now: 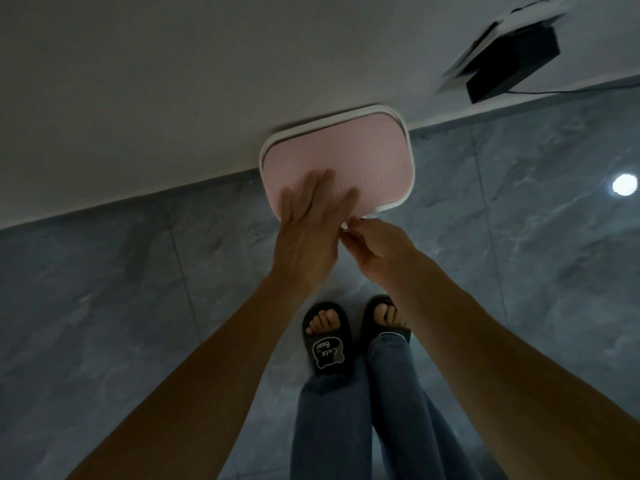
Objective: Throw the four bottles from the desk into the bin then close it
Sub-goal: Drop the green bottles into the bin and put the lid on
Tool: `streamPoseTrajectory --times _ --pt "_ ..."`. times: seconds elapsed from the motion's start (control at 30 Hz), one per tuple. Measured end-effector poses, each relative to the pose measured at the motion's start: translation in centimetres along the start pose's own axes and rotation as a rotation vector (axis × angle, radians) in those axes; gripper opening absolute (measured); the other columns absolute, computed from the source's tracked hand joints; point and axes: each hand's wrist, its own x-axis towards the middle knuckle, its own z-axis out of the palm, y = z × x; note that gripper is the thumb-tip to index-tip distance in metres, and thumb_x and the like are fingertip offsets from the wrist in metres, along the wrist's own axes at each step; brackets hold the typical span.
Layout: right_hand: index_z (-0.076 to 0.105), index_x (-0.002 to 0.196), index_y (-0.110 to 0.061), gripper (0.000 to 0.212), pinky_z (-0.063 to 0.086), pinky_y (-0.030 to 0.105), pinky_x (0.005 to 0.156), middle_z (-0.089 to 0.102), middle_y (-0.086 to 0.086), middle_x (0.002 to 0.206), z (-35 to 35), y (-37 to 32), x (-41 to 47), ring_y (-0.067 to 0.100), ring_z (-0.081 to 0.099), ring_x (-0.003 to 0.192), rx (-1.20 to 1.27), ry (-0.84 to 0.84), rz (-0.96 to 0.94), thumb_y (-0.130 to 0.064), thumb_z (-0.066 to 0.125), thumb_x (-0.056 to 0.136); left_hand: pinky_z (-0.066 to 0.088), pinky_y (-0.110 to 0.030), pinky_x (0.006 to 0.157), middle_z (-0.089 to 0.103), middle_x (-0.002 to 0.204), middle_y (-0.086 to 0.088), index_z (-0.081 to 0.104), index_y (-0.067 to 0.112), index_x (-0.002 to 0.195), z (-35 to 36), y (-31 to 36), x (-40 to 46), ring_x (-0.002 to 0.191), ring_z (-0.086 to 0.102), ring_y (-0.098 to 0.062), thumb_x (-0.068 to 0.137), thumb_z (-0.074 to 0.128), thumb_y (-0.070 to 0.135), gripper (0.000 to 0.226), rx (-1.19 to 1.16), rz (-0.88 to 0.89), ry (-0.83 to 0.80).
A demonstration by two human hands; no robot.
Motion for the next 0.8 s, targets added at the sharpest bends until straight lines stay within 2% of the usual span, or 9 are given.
streamPoseTrajectory --times 0.13,0.27,0.43,0.5,0.57,0.63,0.7,0.77,0.8 --pt "0.062 0.117 0.006 0.027 0.058 0.033 0.092 0.069 0.023 0.114 0.2 -0.5 0.6 0.026 0.068 0.101 0.006 -0.013 0.013 0.007 0.062 0.09 0.01 -0.062 0.124 0.012 0.169 -0.009 0.028 0.029 0.158 0.1 -0.3 1.0 0.157 0.001 -0.032 0.093 0.057 0.005 0.075 -0.008 0.011 0.006" --pt "0.066 0.108 0.005 0.021 0.058 0.033 0.093 0.072 0.021 0.109 0.1 -0.7 1.1 0.025 0.071 0.102 -0.022 0.014 -0.017 0.007 0.067 0.087 0.016 -0.063 0.123 0.01 0.169 -0.01 0.024 0.029 0.158 0.7 -0.9 1.6 0.157 0.001 -0.033 0.097 0.057 0.016 0.07 0.014 0.031 0.003" --pt "0.067 0.087 0.002 0.004 0.061 0.024 0.073 0.073 0.017 0.09 0.0 -0.5 1.9 0.02 0.072 0.086 -0.09 0.03 -0.041 0.004 0.07 0.086 0.018 -0.063 0.121 0.012 0.169 -0.01 0.028 0.027 0.157 1.4 -1.1 1.3 0.157 0.004 -0.034 0.098 0.052 0.022 0.065 0.047 0.025 0.008" --pt "0.068 0.092 0.004 0.007 0.062 0.025 0.073 0.073 0.018 0.091 0.0 -0.8 2.1 0.021 0.073 0.086 -0.101 0.015 -0.049 0.003 0.07 0.086 0.018 -0.062 0.122 0.011 0.169 -0.009 0.028 0.027 0.158 1.1 -1.2 1.6 0.157 0.003 -0.033 0.098 0.052 0.023 0.065 0.044 0.016 -0.002" --pt "0.069 0.101 0.004 0.017 0.063 0.028 0.079 0.075 0.018 0.099 -0.4 -0.7 2.1 0.022 0.074 0.092 -0.158 0.004 -0.054 -0.002 0.073 0.086 0.017 -0.06 0.123 0.008 0.17 -0.008 0.026 0.027 0.158 0.5 -1.0 1.5 0.157 0.001 -0.031 0.098 0.051 0.023 0.066 0.031 0.005 -0.047" --pt "0.069 0.103 0.001 0.019 0.061 0.033 0.089 0.074 0.014 0.103 -1.2 -0.6 1.3 0.017 0.072 0.095 -0.304 0.005 -0.085 -0.01 0.073 0.087 0.019 -0.056 0.124 0.009 0.17 -0.007 0.026 0.021 0.159 -0.7 -0.4 1.1 0.157 0.003 -0.03 0.099 0.051 0.024 0.065 0.01 -0.013 -0.092" --pt "0.065 0.116 0.003 0.03 0.055 0.042 0.099 0.068 0.018 0.111 -1.6 -1.2 -0.3 0.023 0.067 0.099 -0.534 -0.006 -0.139 -0.016 0.064 0.093 0.027 -0.049 0.123 0.018 0.168 -0.008 0.031 0.014 0.156 -2.7 -0.1 1.0 0.156 0.014 -0.029 0.1 0.051 0.026 0.06 -0.041 -0.069 -0.14" --pt "0.06 0.126 0.001 0.038 0.051 0.046 0.104 0.064 0.022 0.125 -3.0 -1.4 -3.1 0.034 0.064 0.11 -0.841 -0.01 -0.206 -0.02 0.057 0.095 0.046 -0.045 0.109 0.045 0.153 -0.008 0.046 0.017 0.145 -4.9 0.8 -0.8 0.141 0.043 -0.028 0.1 0.05 0.025 0.047 -0.108 -0.187 -0.192" --pt "0.061 0.129 -0.005 0.038 0.05 0.042 0.105 0.065 0.017 0.125 -4.4 -1.3 -5.3 0.033 0.063 0.114 -1.009 -0.007 -0.256 -0.023 0.055 0.096 0.053 -0.043 0.096 0.059 0.135 -0.007 0.053 0.019 0.135 -6.7 1.4 -2.8 0.125 0.057 -0.028 0.099 0.048 0.024 0.036 -0.151 -0.247 -0.268"
